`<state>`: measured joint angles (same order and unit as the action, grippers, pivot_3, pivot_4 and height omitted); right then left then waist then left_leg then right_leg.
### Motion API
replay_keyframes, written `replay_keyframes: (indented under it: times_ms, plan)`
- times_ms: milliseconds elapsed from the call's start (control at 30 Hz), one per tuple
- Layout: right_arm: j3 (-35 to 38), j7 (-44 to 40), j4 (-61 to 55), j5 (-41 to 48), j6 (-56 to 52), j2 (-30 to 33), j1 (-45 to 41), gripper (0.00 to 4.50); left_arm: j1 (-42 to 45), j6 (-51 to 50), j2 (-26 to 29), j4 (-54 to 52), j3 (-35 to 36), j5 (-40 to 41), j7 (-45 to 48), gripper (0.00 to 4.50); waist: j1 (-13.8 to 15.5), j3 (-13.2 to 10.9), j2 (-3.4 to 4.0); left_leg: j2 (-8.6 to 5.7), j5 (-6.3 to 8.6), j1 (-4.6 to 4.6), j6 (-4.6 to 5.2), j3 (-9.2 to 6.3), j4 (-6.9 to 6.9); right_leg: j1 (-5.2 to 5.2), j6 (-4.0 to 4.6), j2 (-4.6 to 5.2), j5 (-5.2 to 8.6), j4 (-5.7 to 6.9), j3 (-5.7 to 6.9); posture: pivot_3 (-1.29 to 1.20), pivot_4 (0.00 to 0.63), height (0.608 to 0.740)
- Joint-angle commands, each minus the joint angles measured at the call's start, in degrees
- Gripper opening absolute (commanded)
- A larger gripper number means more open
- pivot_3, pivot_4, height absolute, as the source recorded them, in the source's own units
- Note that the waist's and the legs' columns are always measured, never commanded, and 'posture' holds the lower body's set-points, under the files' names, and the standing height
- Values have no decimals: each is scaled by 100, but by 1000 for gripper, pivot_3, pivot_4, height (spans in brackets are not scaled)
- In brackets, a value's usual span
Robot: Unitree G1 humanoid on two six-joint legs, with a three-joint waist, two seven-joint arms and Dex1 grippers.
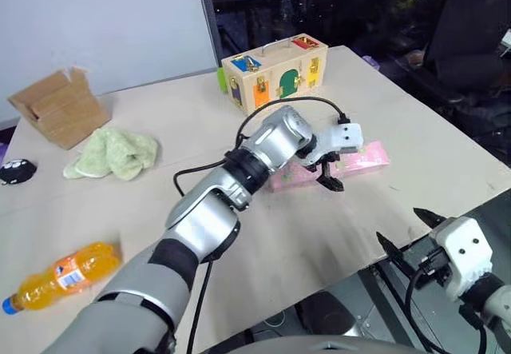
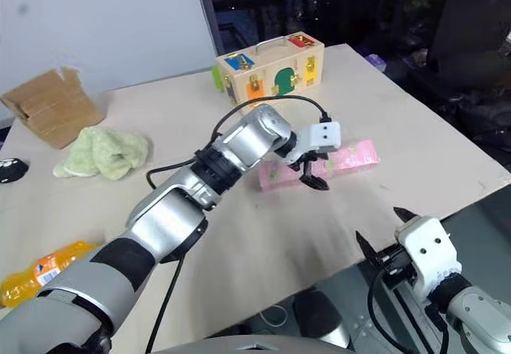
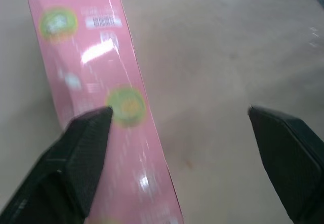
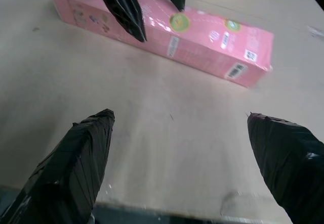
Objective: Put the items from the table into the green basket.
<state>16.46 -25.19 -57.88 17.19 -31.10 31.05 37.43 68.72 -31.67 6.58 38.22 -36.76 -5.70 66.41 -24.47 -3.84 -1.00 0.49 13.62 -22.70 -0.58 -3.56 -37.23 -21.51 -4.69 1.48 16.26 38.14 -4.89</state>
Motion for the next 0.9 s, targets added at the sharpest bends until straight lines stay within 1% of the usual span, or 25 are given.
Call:
replay_keyframes:
  times_ms: [33, 133, 233, 333, 400, 500, 667, 800, 900]
  plan:
    - [160, 41, -212, -18, 156, 21, 67, 4500, 249, 211, -351, 653, -79, -440, -567, 4420, -58, -6, -9, -1, 0, 1, 0, 1, 0, 1, 0, 0, 0, -3, -1, -515, 72, 740]
    - [178, 68, -212, -5, 251, 49, 133, 4500, 345, 345, -500, 839, 162, -504, -861, 4420, -191, -24, -31, -4, 1, -1, 0, 2, 2, 3, -1, 7, 0, -12, -6, -528, 76, 740]
    - [221, 99, -212, 41, 335, 76, 197, 4500, 392, 437, -476, 804, 381, -530, -1071, 4420, -329, -44, -36, -5, 1, 0, 0, 5, 7, 2, -5, 14, -1, -14, -15, -529, 76, 740]
    - [207, 152, -212, 34, 361, 81, 206, 4500, 324, 459, -440, 677, 440, -636, -1247, 4420, -395, -69, -38, -7, 4, 2, 4, 3, 11, 1, -14, 19, -2, -14, -29, -529, 76, 740]
    - [152, 197, -212, 28, 347, 81, 170, 4500, 295, 511, -459, 800, 419, -743, -1403, 4420, -429, -74, -39, -8, 5, 1, 6, 3, 11, 1, -20, 24, -1, -15, -28, -520, 71, 740]
    - [44, 258, -212, 21, 321, 89, 93, 4500, 312, 735, -571, 1467, 366, -956, -1757, 4420, -450, -75, -40, -11, 10, 1, 16, 2, 11, 1, -30, 33, 2, -15, -29, -524, 72, 740]
    - [8, 294, -212, 21, 310, 99, 46, 4500, 464, 786, -835, 2568, 571, -999, -1885, 4420, -460, -78, -54, -18, 14, 0, 20, 4, 11, 2, -39, 36, 5, -19, -25, -526, 71, 740]
    - [-52, 337, -212, 5, 318, 107, 23, 4500, 506, 1004, -964, 3027, 636, -1128, -1921, 4420, -471, -77, -60, -18, 16, 5, 22, 4, 11, 9, -40, 36, 5, -20, -25, -530, 70, 740]
    - [-101, 376, -212, -3, 331, 126, 7, 4500, 559, 1057, -995, 3251, 755, -1197, -2114, 4420, -477, -81, -76, -15, 17, 14, 20, -1, 11, 26, -41, 40, 6, -24, -22, -540, 74, 740]
